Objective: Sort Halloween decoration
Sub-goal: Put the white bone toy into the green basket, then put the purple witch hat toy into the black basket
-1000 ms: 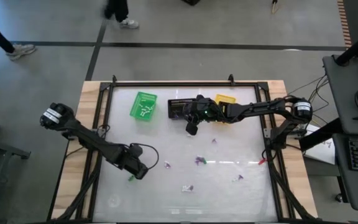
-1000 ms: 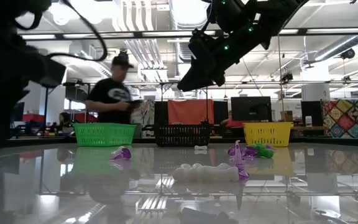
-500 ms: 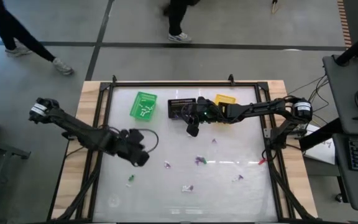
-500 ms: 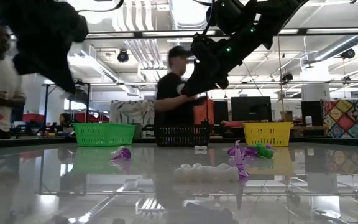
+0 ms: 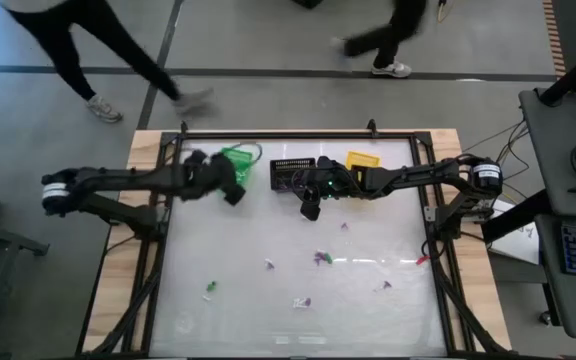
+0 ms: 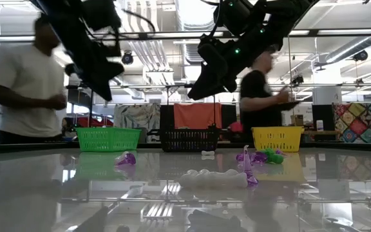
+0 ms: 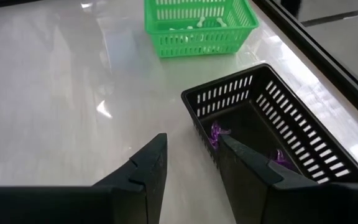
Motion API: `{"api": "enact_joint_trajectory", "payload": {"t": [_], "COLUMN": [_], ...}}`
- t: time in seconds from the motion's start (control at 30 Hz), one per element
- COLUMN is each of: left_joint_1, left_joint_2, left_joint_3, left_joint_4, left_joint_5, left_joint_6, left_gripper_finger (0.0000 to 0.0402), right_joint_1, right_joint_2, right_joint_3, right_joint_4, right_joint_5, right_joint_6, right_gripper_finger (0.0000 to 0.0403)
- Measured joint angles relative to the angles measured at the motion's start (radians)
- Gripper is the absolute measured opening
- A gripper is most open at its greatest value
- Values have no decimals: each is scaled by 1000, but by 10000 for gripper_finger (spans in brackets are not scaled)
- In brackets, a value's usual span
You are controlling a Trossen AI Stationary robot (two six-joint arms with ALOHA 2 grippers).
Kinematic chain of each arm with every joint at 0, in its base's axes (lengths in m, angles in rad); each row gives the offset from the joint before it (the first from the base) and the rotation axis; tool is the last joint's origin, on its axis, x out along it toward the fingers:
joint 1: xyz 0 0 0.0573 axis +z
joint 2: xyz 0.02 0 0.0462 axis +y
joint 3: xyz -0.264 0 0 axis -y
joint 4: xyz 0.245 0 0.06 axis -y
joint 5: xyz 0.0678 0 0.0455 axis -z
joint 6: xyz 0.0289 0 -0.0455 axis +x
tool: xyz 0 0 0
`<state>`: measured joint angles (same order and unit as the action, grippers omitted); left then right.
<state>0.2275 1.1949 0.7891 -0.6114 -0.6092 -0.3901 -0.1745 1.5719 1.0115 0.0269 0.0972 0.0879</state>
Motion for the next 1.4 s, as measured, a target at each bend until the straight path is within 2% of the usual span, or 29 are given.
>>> {"api": "enact_joint_trajectory", "payload": {"t": [0.1,0.23,0.3,0.47,0.7,0.87,1.0,1.2,1.4], "left_joint_1": [130,255,291,310,290,172,-8,-297,-559], "left_joint_2": [66,153,187,219,175,62,-48,-169,-191], "left_joint_3": [0,2,5,6,7,7,-8,-23,-71], "left_joint_4": [79,120,117,129,160,187,242,268,385], "left_joint_5": [79,220,235,233,233,233,227,135,20], "left_joint_6": [115,183,196,221,218,127,114,53,21], "left_gripper_finger": [0,0,2,35,107,126,125,120,120], "right_joint_1": [0,0,0,0,0,0,4,33,129], "right_joint_2": [0,0,0,0,0,-1,-9,-16,-16], "right_joint_3": [0,0,0,0,0,0,0,26,129], "right_joint_4": [0,-1,-1,0,0,0,1,-29,-218], "right_joint_5": [0,0,0,0,0,0,-17,-156,-165], "right_joint_6": [0,-1,-1,-1,-1,35,109,239,256], "right_gripper_finger": [130,133,135,136,132,135,131,123,125]}}
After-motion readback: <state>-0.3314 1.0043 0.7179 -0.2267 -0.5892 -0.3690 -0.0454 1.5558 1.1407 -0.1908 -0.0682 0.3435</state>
